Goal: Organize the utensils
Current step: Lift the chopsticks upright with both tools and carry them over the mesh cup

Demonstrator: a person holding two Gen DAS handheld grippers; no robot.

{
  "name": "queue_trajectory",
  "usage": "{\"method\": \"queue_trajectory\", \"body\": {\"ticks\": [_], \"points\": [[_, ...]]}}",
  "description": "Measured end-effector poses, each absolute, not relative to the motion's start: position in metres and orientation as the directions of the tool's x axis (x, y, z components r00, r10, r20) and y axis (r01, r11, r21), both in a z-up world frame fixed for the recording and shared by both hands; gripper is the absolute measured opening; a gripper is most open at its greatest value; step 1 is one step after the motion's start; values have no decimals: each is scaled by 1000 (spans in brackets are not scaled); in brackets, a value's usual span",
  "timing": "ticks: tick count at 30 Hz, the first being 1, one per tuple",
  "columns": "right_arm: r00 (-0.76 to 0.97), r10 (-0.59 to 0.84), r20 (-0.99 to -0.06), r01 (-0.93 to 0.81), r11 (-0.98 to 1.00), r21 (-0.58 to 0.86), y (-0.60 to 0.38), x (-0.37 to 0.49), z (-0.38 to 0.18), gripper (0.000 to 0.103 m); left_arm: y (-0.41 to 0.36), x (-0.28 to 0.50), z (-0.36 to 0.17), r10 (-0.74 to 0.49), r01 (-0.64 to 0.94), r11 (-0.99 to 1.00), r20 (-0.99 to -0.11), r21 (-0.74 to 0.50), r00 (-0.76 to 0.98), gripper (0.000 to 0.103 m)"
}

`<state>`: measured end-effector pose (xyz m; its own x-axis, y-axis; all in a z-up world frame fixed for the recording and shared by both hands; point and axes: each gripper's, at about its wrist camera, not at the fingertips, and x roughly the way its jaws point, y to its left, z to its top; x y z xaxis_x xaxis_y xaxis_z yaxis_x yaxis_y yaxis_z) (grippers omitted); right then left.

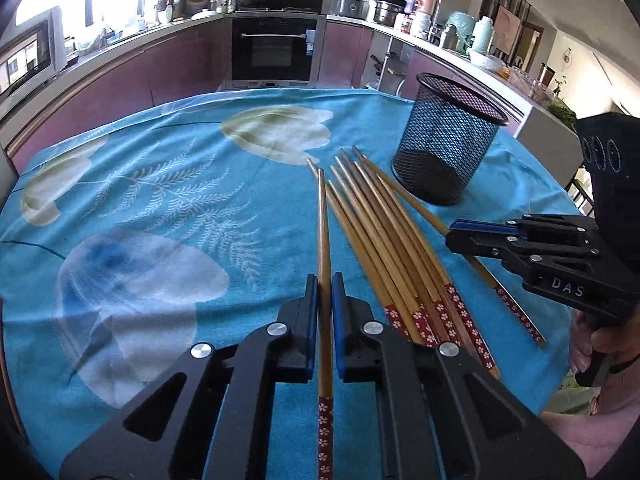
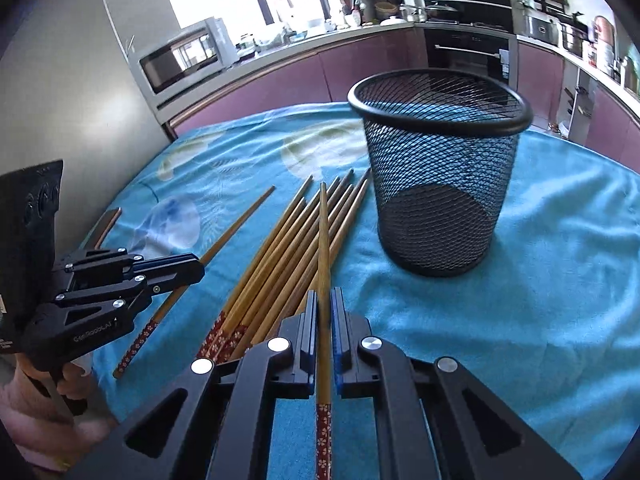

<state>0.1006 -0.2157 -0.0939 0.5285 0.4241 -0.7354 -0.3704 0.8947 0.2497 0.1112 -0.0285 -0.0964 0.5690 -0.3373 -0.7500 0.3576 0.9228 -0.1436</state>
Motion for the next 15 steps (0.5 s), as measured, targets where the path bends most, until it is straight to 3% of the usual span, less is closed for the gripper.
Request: {"method": "queue_trajectory", "body": {"ticks": [10, 15], "points": [[493, 388, -779, -408, 894, 186, -208, 112, -101, 10, -37, 115, -107, -336, 408, 905, -783, -115, 524, 11], [501, 391, -772, -413, 892, 184, -208, 113, -99, 7, -39, 123, -105, -332, 401, 908, -789, -119, 517, 8]]}}
